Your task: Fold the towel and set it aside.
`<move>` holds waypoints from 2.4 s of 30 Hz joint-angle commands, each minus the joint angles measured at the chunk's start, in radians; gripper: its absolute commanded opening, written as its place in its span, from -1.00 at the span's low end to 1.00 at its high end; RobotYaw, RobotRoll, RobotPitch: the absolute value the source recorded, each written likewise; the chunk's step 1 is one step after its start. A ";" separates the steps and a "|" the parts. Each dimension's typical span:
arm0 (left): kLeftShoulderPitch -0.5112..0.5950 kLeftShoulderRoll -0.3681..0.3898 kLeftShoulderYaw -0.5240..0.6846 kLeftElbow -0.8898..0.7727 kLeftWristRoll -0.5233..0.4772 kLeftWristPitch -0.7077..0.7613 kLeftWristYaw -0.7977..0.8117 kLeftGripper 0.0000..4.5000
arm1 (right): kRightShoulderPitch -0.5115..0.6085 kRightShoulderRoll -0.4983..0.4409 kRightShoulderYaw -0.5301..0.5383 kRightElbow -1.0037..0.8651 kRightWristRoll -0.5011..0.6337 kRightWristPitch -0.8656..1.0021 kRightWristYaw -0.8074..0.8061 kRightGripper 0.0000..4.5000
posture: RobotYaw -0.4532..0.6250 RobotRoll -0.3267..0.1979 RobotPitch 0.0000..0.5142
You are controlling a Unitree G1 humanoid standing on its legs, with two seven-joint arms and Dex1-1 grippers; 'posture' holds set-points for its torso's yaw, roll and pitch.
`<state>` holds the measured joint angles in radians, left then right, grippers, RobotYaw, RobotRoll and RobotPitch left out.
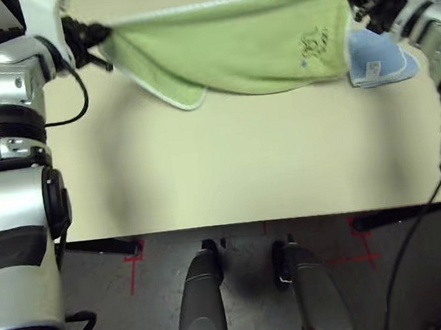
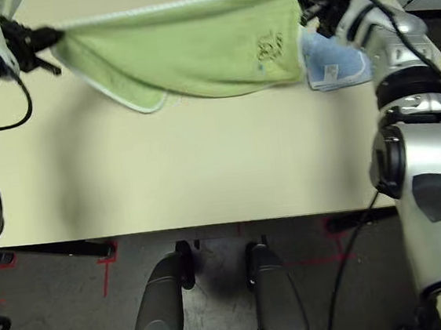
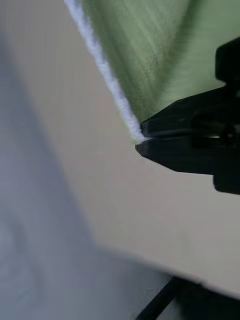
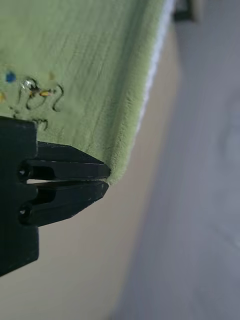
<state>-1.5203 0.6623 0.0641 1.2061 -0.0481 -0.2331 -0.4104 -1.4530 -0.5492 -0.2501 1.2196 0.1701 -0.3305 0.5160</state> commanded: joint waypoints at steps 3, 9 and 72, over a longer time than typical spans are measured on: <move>0.030 0.001 0.065 0.037 -0.041 -0.044 -0.172 -0.99 | 0.053 -0.041 -0.095 0.020 0.082 -0.047 0.113 -1.00 | -0.08 0.25 0.17; 0.258 0.099 -0.140 -0.043 0.095 0.221 -0.712 -0.99 | 0.233 -0.089 0.060 -0.008 -0.031 0.092 0.487 -1.00 | -0.10 0.25 0.19; 0.154 0.716 -1.152 -0.810 -0.564 0.652 -1.204 -0.99 | 0.397 -0.487 0.784 -0.420 0.022 0.318 1.098 -1.00 | -0.07 0.25 0.09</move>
<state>-1.3681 1.3405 -1.0667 0.4179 -0.5978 0.3931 -1.6078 -1.0585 -1.0303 0.5240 0.7632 0.2259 0.0061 1.6114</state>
